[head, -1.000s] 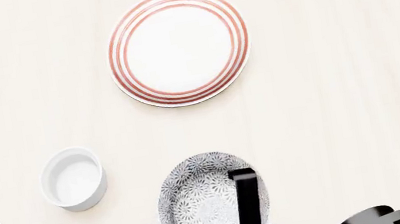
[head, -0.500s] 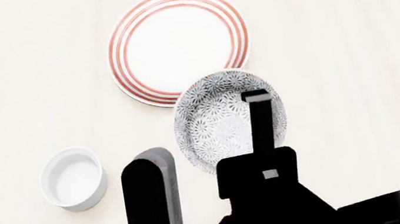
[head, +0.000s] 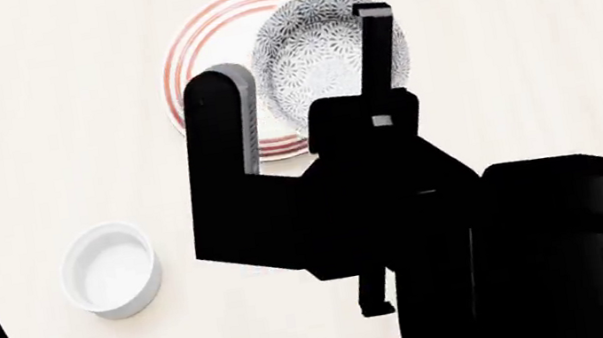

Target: Pick the akita bowl on the cookies box and place it on the plate.

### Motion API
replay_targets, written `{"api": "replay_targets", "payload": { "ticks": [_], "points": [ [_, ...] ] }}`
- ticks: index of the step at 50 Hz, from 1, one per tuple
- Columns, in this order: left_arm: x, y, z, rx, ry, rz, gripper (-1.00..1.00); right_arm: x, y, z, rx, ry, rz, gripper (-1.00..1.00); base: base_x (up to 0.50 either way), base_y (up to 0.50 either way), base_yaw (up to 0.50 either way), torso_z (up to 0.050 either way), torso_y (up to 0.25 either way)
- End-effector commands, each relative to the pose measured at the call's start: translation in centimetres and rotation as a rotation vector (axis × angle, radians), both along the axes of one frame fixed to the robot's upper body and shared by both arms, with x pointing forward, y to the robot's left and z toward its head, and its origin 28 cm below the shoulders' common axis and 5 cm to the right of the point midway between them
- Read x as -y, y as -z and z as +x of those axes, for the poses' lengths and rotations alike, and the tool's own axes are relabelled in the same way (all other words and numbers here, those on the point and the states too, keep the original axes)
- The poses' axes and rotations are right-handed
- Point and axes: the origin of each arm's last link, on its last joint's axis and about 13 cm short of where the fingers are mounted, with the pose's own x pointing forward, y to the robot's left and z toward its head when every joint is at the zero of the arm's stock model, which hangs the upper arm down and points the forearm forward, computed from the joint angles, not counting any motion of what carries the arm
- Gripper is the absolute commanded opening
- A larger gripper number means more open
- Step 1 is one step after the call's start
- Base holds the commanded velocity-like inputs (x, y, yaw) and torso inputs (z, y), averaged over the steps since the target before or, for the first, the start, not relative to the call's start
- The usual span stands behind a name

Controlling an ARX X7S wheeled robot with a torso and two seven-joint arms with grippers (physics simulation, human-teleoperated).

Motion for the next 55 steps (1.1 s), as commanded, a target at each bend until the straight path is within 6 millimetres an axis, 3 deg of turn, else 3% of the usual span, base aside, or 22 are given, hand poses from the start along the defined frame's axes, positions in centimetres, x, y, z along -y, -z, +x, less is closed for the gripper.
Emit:
{"api": "replay_targets", "payload": {
  "ticks": [1, 9, 25, 43, 55],
  "points": [
    [0.4, -0.2, -0.5, 0.018, 0.084, 0.028, 1.00, -0.1, -1.3, 2.7, 0.104, 0.008, 0.019, -1.00, 0.00, 0.00, 0.00, 0.000, 0.000],
    [1.2, -0.7, -1.1, 0.023, 0.231, 0.061, 1.00, -0.3, -2.1, 4.0, 0.126, 0.003, 0.064, -1.00, 0.00, 0.00, 0.00, 0.000, 0.000],
    [1.2, -0.8, -1.1, -0.002, 0.269, 0.038, 1.00, -1.6, -2.6, 6.7, 0.146, -0.031, 0.085, -1.00, 0.00, 0.00, 0.00, 0.000, 0.000],
    [1.2, -0.7, -1.2, -0.001, 0.275, 0.046, 1.00, -3.0, -1.4, 9.8, 0.120, -0.051, 0.147, -1.00, 0.00, 0.00, 0.00, 0.000, 0.000],
    [1.0, 0.0, -1.1, -0.021, 0.273, 0.035, 1.00, -3.6, 0.6, 10.1, 0.089, -0.087, 0.144, -1.00, 0.00, 0.00, 0.00, 0.000, 0.001]
  ]
}}
